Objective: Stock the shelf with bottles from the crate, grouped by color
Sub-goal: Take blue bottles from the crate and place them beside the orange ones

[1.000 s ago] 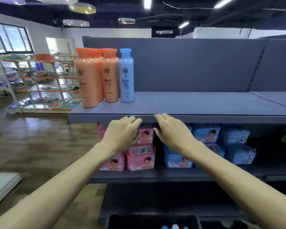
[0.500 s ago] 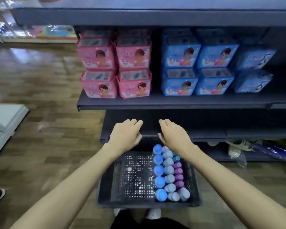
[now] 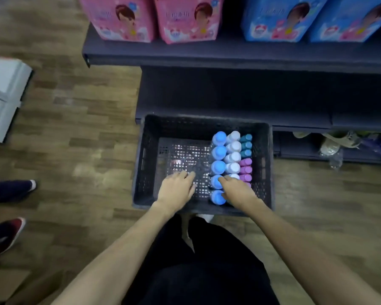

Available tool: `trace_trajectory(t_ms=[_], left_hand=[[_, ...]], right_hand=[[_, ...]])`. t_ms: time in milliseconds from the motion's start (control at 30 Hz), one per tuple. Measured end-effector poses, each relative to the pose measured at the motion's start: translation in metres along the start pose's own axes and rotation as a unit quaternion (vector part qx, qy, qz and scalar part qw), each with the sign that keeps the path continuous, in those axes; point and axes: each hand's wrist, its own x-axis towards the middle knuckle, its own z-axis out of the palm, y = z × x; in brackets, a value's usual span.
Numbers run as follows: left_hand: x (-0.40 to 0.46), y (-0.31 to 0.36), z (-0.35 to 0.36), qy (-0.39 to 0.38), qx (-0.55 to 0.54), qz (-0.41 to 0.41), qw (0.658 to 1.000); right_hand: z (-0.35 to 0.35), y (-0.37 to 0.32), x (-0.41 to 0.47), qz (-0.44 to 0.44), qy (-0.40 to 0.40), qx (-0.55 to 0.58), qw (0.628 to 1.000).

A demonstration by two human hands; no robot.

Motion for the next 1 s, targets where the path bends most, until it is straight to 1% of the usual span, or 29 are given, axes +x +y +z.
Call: trace_trajectory(t_ms=[133, 267, 400, 467, 567, 700, 800, 1000], left_hand=[[-0.013, 0.007, 0.033, -0.058, -0.015, -0.021, 0.998], [-0.022, 0.01, 0.051, -0.073, -0.011, -0.027, 0.997], [-0.027, 0.008, 0.057, -0.073, -0.003, -0.021, 0.997], [-0.026, 0.007, 0.058, -0.083, -0.002, -0.024, 0.996], [-0.025, 0.003, 0.059, -0.087, 0.001, -0.034, 0.996], [-0.022, -0.004, 0.06, -0.087, 0.006, -0.04, 0.995], [-0.02, -0.009, 0.061, -0.086, 0.006, -0.046, 0.995], [-0.02, -0.018, 0.065, -0.082, 0.001, -0.055, 0.995]], right_hand=[[0.039, 0.011, 0.009, -0.011, -0.064, 0.019, 0.998], [0.059, 0.014, 0.02, -0.003, -0.094, 0.047, 0.994], [0.073, 0.012, 0.03, 0.018, -0.068, 0.115, 0.991], [0.074, 0.007, 0.033, 0.025, -0.063, 0.13, 0.989], [0.075, 0.0, 0.04, 0.036, -0.068, 0.12, 0.99], [0.076, -0.007, 0.051, 0.01, -0.072, 0.124, 0.99], [0.073, -0.015, 0.058, -0.017, -0.052, 0.101, 0.993], [0.08, -0.03, 0.077, -0.042, -0.015, 0.044, 0.998]])
